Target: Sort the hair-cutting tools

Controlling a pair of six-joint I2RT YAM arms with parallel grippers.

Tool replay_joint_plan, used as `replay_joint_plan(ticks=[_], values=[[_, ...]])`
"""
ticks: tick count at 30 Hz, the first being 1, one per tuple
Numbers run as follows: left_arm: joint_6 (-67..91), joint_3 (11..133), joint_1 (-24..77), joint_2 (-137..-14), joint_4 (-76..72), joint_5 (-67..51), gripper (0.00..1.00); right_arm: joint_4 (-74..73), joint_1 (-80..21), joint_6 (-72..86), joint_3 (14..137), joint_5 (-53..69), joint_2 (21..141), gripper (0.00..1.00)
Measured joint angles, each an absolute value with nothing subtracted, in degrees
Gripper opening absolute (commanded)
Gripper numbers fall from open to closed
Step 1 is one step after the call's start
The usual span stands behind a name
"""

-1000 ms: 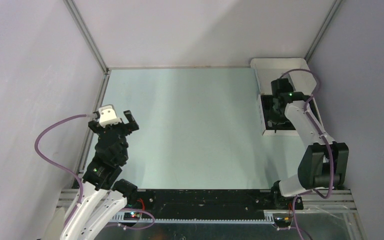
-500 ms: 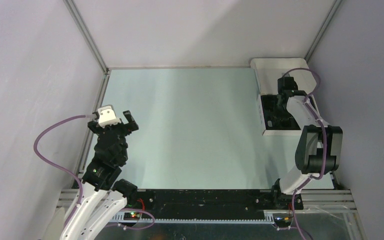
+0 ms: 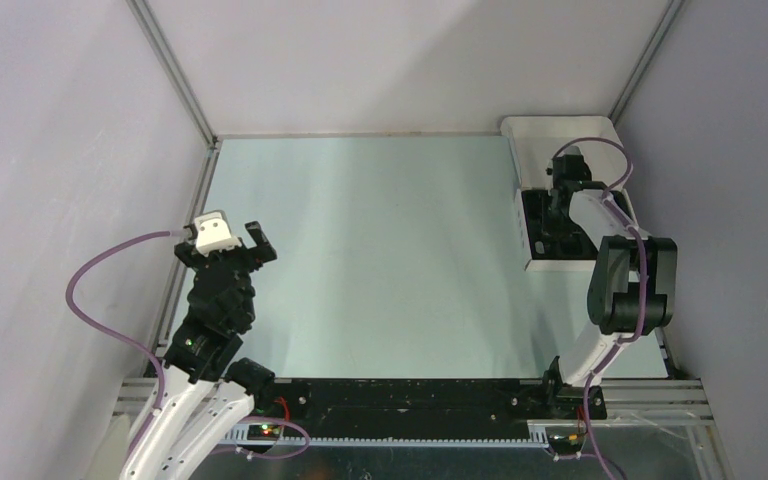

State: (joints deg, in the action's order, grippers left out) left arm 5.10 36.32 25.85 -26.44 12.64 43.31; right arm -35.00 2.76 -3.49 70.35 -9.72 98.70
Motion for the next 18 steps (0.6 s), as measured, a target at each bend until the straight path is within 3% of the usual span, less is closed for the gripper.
replay_joint_plan(ticks=[5, 13, 18], values=[[5.1, 36.3, 25.8, -26.4, 12.6, 43.3, 0.98, -34.2, 2.9, -3.8, 70.8, -8.6, 99.4, 0.0], [5.1, 36.3, 25.8, -26.4, 12.6, 43.3, 0.98, -34.0, 3.3, -4.3, 71.1, -7.6, 99.8, 0.12], [5.1, 36.3, 25.8, -26.4, 12.6, 43.3, 0.98, -34.0, 3.3, -4.3, 71.1, -7.5, 99.4, 0.14]])
